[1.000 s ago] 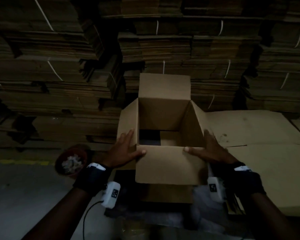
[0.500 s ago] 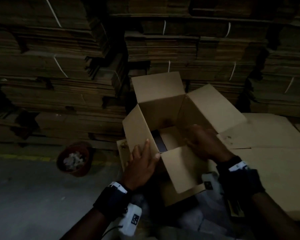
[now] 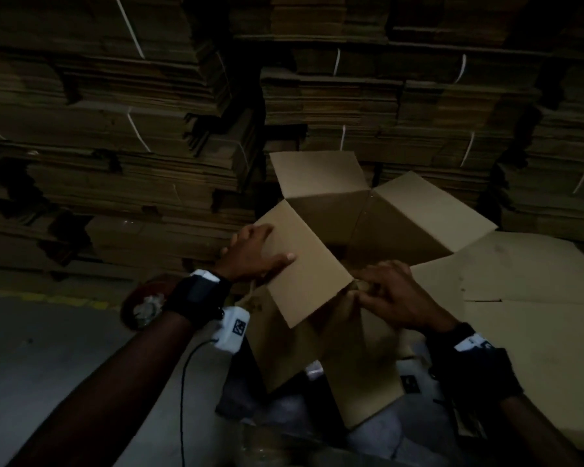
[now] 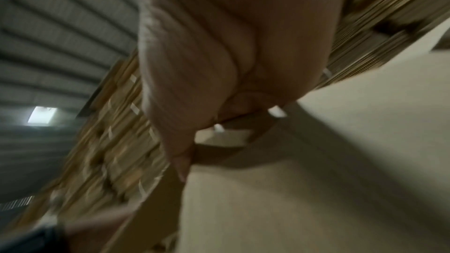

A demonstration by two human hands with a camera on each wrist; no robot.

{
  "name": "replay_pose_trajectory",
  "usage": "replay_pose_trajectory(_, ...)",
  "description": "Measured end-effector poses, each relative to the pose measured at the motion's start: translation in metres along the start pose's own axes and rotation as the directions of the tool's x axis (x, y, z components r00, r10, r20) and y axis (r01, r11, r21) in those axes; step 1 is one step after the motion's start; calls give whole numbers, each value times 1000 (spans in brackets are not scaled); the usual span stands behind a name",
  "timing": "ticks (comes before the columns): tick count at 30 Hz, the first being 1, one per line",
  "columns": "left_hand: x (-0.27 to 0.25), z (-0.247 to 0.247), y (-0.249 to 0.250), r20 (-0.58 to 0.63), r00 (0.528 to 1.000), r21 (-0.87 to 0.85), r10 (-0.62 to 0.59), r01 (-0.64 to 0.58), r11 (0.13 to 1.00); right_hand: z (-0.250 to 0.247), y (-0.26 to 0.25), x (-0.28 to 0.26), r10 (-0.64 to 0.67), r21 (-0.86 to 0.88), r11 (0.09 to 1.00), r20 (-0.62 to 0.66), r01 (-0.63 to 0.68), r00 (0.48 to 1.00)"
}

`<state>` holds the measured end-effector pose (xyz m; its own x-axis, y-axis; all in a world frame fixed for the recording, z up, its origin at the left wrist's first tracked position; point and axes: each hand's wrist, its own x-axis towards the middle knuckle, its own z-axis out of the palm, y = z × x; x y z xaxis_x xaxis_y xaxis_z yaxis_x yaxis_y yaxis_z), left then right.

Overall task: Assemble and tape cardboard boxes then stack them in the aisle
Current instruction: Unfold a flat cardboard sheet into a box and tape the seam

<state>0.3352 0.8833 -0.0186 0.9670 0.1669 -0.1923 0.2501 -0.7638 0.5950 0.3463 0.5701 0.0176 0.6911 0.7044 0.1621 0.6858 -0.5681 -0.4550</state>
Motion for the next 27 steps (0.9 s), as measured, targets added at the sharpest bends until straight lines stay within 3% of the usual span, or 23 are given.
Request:
replay_pose_trajectory(3, 18, -25, -2, -46, 999, -91, 28, -32, 995, -29, 2, -9, -15, 137, 990, -33, 19, 999)
replay_pose_trajectory(5, 25, -38, -5, -87, 995, -288, 53, -76, 955, -40, 5, -16, 37, 212, 977, -37, -29, 999)
replay_pose_trajectory(6, 27, -41, -7, -76, 996, -468, 42, -73, 881, -43, 8, -21, 87, 269, 960, -12, -80, 996)
replay_pose_trajectory(8, 28, -40, -10, 20, 999, -780, -30, 34, 625, -50, 12, -29, 149, 358, 921, 39, -153, 988)
replay_pose_trajectory(10, 32, -26, -19, 110, 990, -893, -85, 136, 430, -51, 20, -36, 193, 413, 891, 34, -190, 981)
replay_pose_trajectory(11, 29, -18, -18, 145, 986, -886, -83, 167, 432, -51, 25, -38, 204, 434, 879, 31, -197, 978)
replay_pose_trajectory(13, 21, -4, -5, 172, 984, -801, -34, 160, 577, -51, 34, -38, 208, 499, 844, 29, -194, 978)
replay_pose_trajectory(17, 20, 14, 11, 84, 992, -636, 91, -17, 772, -56, 50, -29, 257, 527, 817, 30, -234, 966)
replay_pose_trajectory(19, 24, 10, 10, 87, 988, -582, 125, -52, 812, -58, 54, -22, 308, 516, 815, 2, -265, 951)
replay_pose_trajectory(21, 30, 1, 10, 56, 993, -574, 100, -50, 817, -56, 66, -11, 356, 317, 895, -80, -315, 931)
replay_pose_trajectory(22, 31, -4, 10, 41, 994, -578, 102, -60, 814, -53, 75, -6, 384, 107, 922, -130, -372, 914)
replay_pose_trajectory(24, 33, -12, 13, 37, 994, -571, 100, -61, 819, -40, 81, 3, 421, -359, 805, -217, -472, 881)
replay_pose_trajectory(26, 33, -19, 9, 31, 992, -559, 121, -83, 825, -23, 57, 5, 411, -593, 644, -265, -483, 872)
replay_pose_trajectory(27, 33, -22, 7, 29, 991, -559, 128, -90, 825, -11, 43, 4, 346, -641, 628, -278, -441, 896)
